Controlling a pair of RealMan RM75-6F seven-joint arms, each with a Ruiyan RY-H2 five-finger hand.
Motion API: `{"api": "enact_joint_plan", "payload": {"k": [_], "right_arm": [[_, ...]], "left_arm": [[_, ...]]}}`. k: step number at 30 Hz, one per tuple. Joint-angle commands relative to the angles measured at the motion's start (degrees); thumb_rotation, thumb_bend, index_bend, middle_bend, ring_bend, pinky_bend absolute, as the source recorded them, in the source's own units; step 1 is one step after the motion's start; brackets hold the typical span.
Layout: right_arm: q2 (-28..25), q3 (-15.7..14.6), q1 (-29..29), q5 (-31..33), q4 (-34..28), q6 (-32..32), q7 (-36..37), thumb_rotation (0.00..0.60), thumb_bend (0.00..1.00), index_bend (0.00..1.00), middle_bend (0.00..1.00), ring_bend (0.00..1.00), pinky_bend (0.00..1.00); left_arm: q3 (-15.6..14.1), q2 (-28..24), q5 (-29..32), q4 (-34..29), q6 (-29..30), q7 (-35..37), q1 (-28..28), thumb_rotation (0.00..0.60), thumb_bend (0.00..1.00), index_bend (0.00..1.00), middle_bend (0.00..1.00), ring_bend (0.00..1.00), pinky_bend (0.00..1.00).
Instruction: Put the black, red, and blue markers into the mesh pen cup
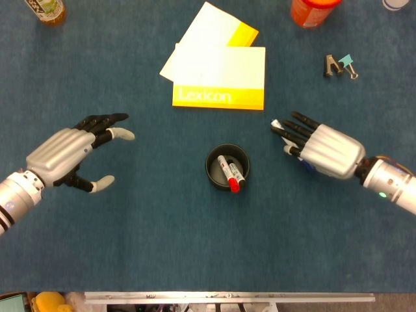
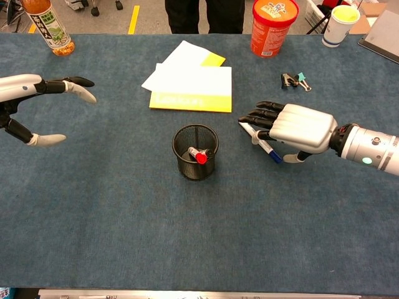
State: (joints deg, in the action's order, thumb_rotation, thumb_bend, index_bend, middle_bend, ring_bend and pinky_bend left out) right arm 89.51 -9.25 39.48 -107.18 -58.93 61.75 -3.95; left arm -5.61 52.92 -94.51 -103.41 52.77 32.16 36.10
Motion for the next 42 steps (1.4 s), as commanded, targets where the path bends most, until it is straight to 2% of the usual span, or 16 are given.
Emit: {"api": "enact_joint_plan", "payload": {"k": [1, 11, 20, 42], "right_arm": [[0.38, 0.17, 0.22, 0.27, 0.03, -0.27, -0.06, 0.600, 0.19, 0.34, 0.05, 0.00, 0.00], [1.78, 1.48, 1.11, 2.97, -2.18, -3.03, -0.69, 0.600, 0.26, 0.41, 0.09, 0.00, 0.00], [0.97, 1.18, 0.77, 3.61, -2.79, -2.63, -0.99, 0.600, 0.30, 0.47, 0.12, 0.00, 0.00], [0.21, -0.09, 0.62, 2.50, -1.90, -0.54, 0.38, 0.600, 0.29, 0.48, 0.13, 0.00, 0.00]], "left_arm": [[-0.05, -0.15, -0.05, 0.06, 0.17, 0.16, -0.11, 0.600, 0.31, 0.19, 0.00, 0.00, 0.01], [-0.14, -0.38, -0.36, 0.01, 0.43, 0.44, -0.27, 0.600, 0.31, 0.19, 0.00, 0.00, 0.01], [-0.27, -0.50, -0.50, 0.22, 0.47, 0.80, -0.37, 0.600, 0.31, 0.19, 0.00, 0.00, 0.01], [-0.53, -0.95, -1.30, 0.10, 0.67, 1.79, -0.27, 0.600, 0.31, 0.19, 0.00, 0.00, 0.01]]}}
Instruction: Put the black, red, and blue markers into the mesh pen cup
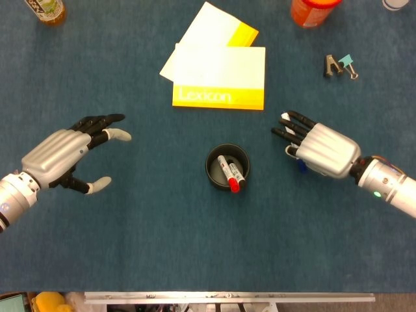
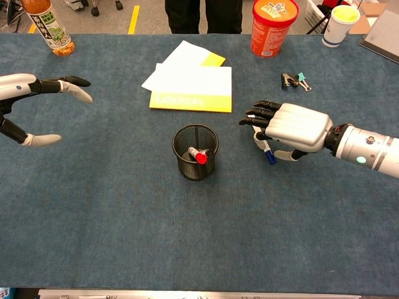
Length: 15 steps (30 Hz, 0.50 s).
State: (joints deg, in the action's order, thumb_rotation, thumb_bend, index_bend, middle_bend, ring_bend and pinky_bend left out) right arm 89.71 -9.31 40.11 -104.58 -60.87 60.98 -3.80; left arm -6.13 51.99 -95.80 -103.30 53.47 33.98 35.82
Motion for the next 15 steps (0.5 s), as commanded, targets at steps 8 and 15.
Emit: {"api": "enact_joint_plan", "payload": {"k": [8, 15], "right_arm": [[0.08, -0.47, -0.09, -0.53, 0.87, 0.77, 0.61, 0.600, 0.24, 0.48, 0.13, 0.00, 0.00], [0.18, -0.51, -0.14, -0.61, 1.34, 1.13, 0.78, 0.600, 0.23, 0.48, 0.13, 0.00, 0.00]], "left_arm": [[0.03, 0.15, 0.30, 0.05, -0.26, -0.27, 0.05, 0.600, 0.31, 0.19, 0.00, 0.00, 0.01], [0.12, 0.24, 0.47, 0.03, -0.36, -0.35, 0.09, 0.600, 0.31, 0.19, 0.00, 0.00, 0.01]]}}
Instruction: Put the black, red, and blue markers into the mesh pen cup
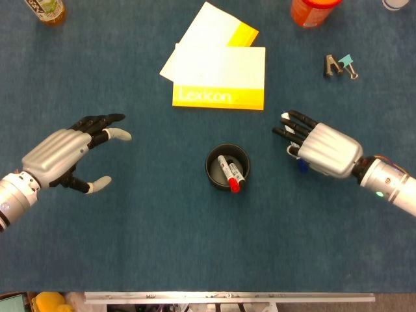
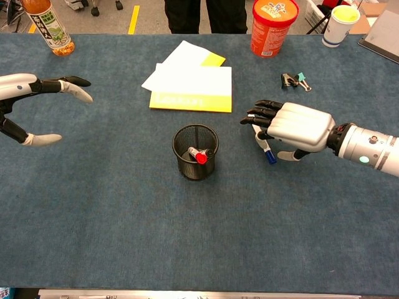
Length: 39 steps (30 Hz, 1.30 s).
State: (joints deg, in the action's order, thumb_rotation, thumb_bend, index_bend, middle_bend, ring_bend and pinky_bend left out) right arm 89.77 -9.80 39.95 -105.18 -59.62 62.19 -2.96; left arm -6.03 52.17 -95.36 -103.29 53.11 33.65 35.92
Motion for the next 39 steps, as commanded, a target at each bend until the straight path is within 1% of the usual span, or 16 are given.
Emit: {"api": "enact_joint_plan", "payload": {"k": [1, 14, 19, 25, 30, 35, 39], "right_arm": [[0.25, -0.02, 0.06, -0.02, 0.19, -0.18, -0.13, 0.600, 0.23, 0.48, 0.13, 0.00, 0.00], [1.57, 0.27, 0.90, 0.51, 0.59, -2.07, -0.73, 0.600, 0.24, 0.48, 0.13, 0.00, 0.00], [1.65, 0.32, 1.20, 0.77, 0.04, -2.85, -1.16, 0.600, 0.25, 0.48, 0.13, 0.00, 0.00], [1.70, 0.43, 1.28, 1.07, -0.37, -3.04, -1.29, 0.600, 0.29, 0.48, 0.15, 0.00, 0.00], [1.47, 0.56, 1.02, 1.28, -0.65, -2.42, -1.24, 0.600, 0.29, 0.51, 0.17, 0.00, 0.00], [0.12, 1.85, 0.52, 2.09, -2.92, 0.08, 0.04, 0.600, 0.29, 0.52, 0.18, 0.00, 0.00], [-1.95, 4.03, 0.03, 3.83, -7.39, 2.58, 2.18, 0.600, 0.29, 0.53, 0.19, 0.00, 0.00]], "left_arm": [[-0.01, 0.10, -0.02, 0.01, 0.06, -0.08, -0.05, 0.600, 0.31, 0.19, 0.00, 0.00, 0.01], [-0.11, -0.21, -0.03, 0.22, 0.69, 0.33, -0.48, 0.600, 0.31, 0.19, 0.00, 0.00, 0.01], [-0.12, -0.27, -0.15, 0.41, 0.84, 0.72, -0.52, 0.600, 0.31, 0.19, 0.00, 0.00, 0.01], [-0.15, -0.48, -0.32, 0.49, 1.11, 1.21, -0.61, 0.600, 0.31, 0.19, 0.00, 0.00, 0.01], [-0.18, -0.53, -0.34, 0.55, 1.11, 1.30, -0.64, 0.600, 0.31, 0.19, 0.00, 0.00, 0.01], [-0.08, -0.62, -0.07, 0.48, 1.01, 1.51, -0.61, 0.600, 0.31, 0.19, 0.00, 0.00, 0.01], [-0.03, -0.74, -0.05, 0.22, 1.04, 1.52, -0.63, 0.600, 0.31, 0.19, 0.00, 0.00, 0.01]]}}
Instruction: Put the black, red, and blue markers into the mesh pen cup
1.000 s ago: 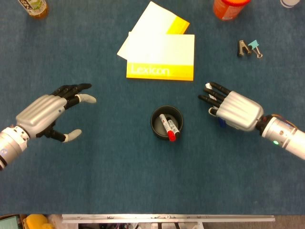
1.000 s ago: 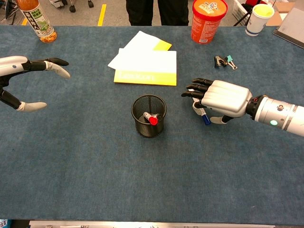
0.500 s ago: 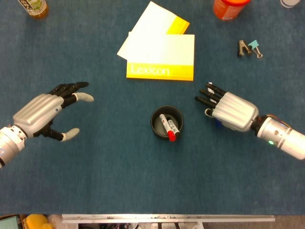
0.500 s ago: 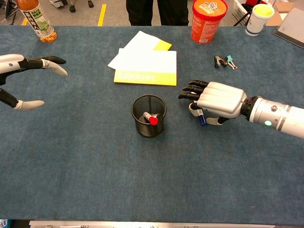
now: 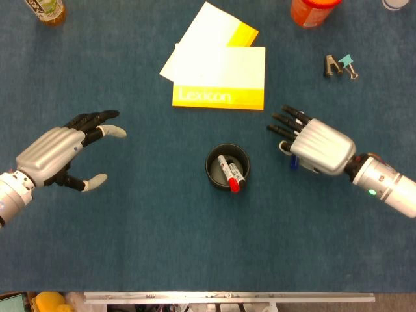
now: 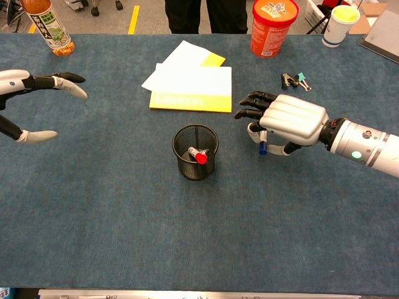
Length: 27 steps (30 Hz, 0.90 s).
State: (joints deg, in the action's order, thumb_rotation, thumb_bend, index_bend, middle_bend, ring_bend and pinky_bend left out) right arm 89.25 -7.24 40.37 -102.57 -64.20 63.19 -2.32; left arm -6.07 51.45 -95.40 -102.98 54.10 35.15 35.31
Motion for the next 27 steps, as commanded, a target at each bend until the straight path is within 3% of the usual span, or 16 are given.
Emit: {"api": "enact_joint_plan", "payload": {"k": [1, 7, 15, 21, 27], "right_arm": [[-2.14, 2.15, -0.46, 1.78, -4.61, 2.18, 2.34, 0.600, 0.29, 0.53, 0.19, 0.00, 0.00], [-6.02, 5.85, -0.37, 5.03, -15.39, 3.89, 7.54, 0.600, 0.29, 0.53, 0.19, 0.00, 0.00], [-9.38, 10.16, 0.56, 6.37, -25.13, 5.73, 11.66, 0.600, 0.29, 0.54, 0.20, 0.00, 0.00], [-10.38, 12.36, 1.47, 8.04, -29.49, 4.76, 13.59, 0.600, 0.29, 0.54, 0.20, 0.00, 0.00], [-10.45, 11.99, 1.47, 8.14, -30.98, 3.77, 13.91, 0.600, 0.29, 0.54, 0.20, 0.00, 0.00]], "left_arm": [[0.04, -0.02, -0.01, -0.18, 0.15, 0.02, -0.07, 0.600, 0.31, 0.19, 0.00, 0.00, 0.01], [0.35, -0.01, 0.41, -0.50, 0.10, -0.09, -0.03, 0.600, 0.31, 0.19, 0.00, 0.00, 0.01], [0.55, -0.20, 0.74, -1.12, -0.21, -0.56, 0.05, 0.600, 0.31, 0.19, 0.00, 0.00, 0.01], [0.73, -0.23, 0.92, -1.53, -0.37, -0.98, 0.07, 0.600, 0.31, 0.19, 0.00, 0.00, 0.01], [0.76, -0.45, 0.89, -1.90, -0.39, -1.39, 0.00, 0.600, 0.31, 0.19, 0.00, 0.00, 0.01]]}}
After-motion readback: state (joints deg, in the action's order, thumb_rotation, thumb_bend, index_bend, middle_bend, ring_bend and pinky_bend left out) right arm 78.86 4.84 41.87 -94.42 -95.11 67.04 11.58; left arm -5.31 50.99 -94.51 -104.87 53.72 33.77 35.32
